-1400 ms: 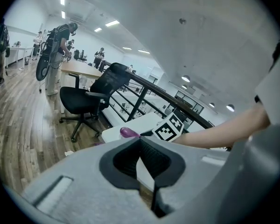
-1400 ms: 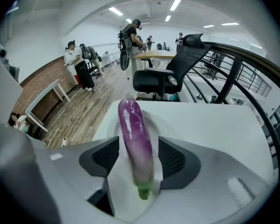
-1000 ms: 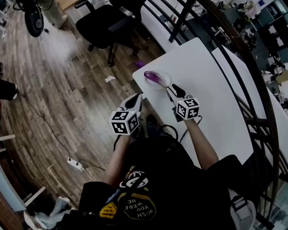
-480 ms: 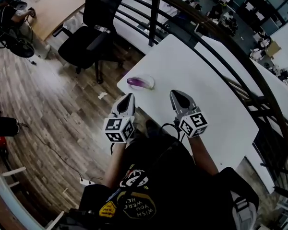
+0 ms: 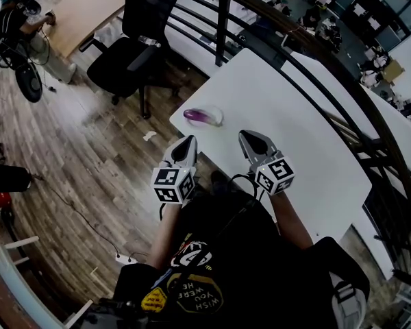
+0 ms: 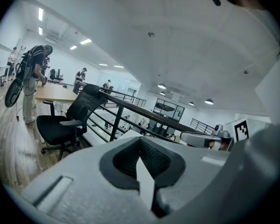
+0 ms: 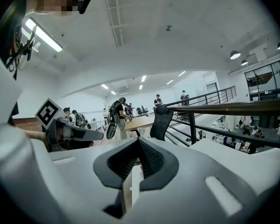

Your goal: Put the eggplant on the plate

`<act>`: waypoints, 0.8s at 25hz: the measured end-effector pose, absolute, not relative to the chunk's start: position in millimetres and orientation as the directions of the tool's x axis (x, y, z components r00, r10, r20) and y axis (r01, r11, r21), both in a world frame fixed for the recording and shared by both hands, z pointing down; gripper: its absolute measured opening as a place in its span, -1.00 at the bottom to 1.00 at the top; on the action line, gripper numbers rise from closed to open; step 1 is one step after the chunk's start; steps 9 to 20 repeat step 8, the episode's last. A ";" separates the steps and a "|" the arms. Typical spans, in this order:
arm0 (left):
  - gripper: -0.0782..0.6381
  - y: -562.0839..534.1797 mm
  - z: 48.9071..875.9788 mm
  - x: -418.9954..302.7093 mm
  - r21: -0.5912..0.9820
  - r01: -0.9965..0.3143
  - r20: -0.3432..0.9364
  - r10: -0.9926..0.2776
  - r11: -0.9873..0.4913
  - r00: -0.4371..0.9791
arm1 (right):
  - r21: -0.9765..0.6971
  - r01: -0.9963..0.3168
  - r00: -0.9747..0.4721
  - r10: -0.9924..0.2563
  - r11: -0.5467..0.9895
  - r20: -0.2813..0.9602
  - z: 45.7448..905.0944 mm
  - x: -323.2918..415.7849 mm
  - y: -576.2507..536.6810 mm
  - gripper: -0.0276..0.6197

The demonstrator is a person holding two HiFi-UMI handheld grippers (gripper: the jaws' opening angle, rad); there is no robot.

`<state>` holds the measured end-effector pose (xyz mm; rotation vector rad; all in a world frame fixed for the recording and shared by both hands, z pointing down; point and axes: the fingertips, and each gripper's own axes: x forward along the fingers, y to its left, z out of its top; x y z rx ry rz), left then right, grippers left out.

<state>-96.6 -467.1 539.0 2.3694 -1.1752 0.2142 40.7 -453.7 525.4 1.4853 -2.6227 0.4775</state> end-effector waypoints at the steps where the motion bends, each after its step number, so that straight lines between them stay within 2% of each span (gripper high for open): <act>1: -0.77 -465.1 538.9 -96.9 0.353 -0.784 0.345 -0.707 -0.511 0.617 | -0.224 -0.847 -0.526 -0.818 0.482 0.231 525.5 40.4 -452.6 -0.91; 20: -0.77 -459.6 545.7 -103.8 0.364 -0.788 0.355 -0.709 -0.496 0.610 | -0.231 -0.840 -0.539 -0.808 0.491 0.239 530.0 35.6 -451.7 -0.91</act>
